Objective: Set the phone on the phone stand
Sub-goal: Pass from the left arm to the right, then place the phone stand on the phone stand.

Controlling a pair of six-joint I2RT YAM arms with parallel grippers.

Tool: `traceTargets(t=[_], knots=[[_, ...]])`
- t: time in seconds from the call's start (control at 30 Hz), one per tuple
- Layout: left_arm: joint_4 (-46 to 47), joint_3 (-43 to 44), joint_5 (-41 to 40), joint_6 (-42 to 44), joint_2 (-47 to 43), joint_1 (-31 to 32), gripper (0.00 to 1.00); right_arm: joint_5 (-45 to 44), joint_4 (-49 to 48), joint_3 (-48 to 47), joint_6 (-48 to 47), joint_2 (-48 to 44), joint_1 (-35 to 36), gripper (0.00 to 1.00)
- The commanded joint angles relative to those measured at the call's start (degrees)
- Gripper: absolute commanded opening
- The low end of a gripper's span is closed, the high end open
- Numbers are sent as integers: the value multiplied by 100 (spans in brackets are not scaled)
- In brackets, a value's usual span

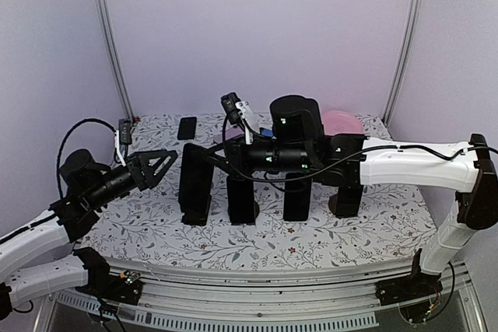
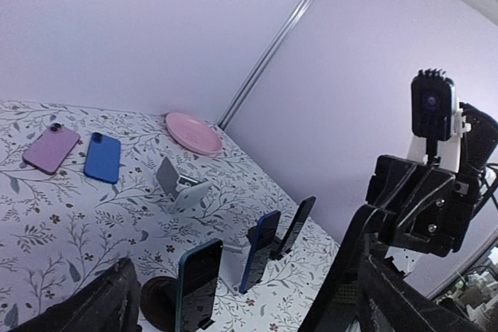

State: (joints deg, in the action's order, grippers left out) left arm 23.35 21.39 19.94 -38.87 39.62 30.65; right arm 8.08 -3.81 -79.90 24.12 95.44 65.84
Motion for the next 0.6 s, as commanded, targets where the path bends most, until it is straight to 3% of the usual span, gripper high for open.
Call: traceTargets(t=[0.0, 0.1, 0.37, 0.57], knots=[[-1372, 278, -502, 901, -250, 73, 96, -315, 181, -479, -387, -136, 7, 2], [-1579, 343, -1043, 1063, -448, 424, 96, -276, 262, -605, -555, -20, 10, 2], [-2448, 759, -3618, 1533, -349, 2086, 96, -110, 438, -1179, -911, 551, 3, 2], [-2670, 765, -4931, 1495, -329, 2816, 95, 84, 468, -1578, -1178, 947, -10, 2]])
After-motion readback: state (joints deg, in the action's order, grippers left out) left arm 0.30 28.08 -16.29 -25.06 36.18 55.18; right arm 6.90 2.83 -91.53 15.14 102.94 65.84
